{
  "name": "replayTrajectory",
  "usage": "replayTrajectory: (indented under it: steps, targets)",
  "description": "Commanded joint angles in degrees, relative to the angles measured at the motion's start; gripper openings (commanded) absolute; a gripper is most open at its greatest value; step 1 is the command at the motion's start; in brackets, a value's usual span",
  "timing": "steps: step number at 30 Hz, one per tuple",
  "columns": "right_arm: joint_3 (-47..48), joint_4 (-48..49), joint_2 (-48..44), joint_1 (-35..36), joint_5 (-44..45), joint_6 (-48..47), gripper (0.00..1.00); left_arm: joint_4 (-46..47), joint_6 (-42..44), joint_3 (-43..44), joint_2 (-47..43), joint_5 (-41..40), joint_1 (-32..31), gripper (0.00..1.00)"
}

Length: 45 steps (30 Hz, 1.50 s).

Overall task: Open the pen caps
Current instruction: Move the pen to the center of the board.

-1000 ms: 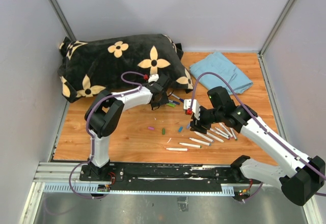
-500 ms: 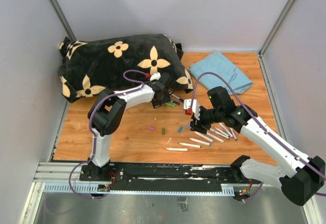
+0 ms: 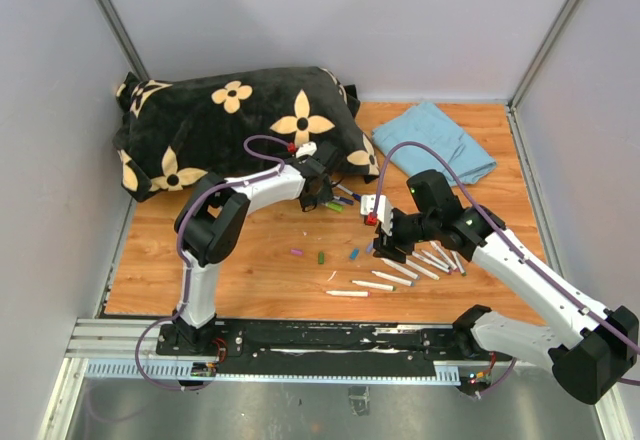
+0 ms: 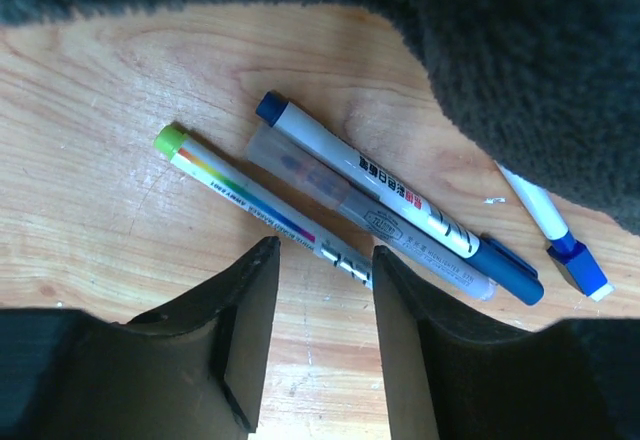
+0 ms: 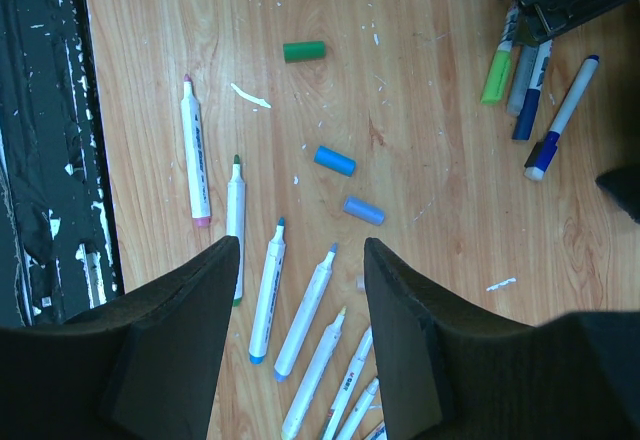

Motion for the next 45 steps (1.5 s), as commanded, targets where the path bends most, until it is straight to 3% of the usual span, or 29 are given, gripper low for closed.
replayTrajectory:
  steps: [1,7,27,45]
  targets:
    - [-0.87,0.39,-0.38,-0.94,-0.16,-0.09,0.54,-0.95,1.45,-0.65,0.20,-0.82,-0.33,0.44]
    - [-0.94,0.33,-0.41,-0.92,-0.09,-0.15,0.54,-0.91,3.22,-2.54,-0.64,-1.57,-0.28,0.32]
    - [-0.95,0.33,-0.20,-0.95,-0.09,-0.16,0.54,-3.88,7.04,-9.10,-4.61,-11.64,-0.19,0.20]
    - [-0.96,0.33,-0.12,-1.24,-0.45,-0.10,0.54,2.32,12.57,-16.34,-8.58,-9.79,1.65,0.19]
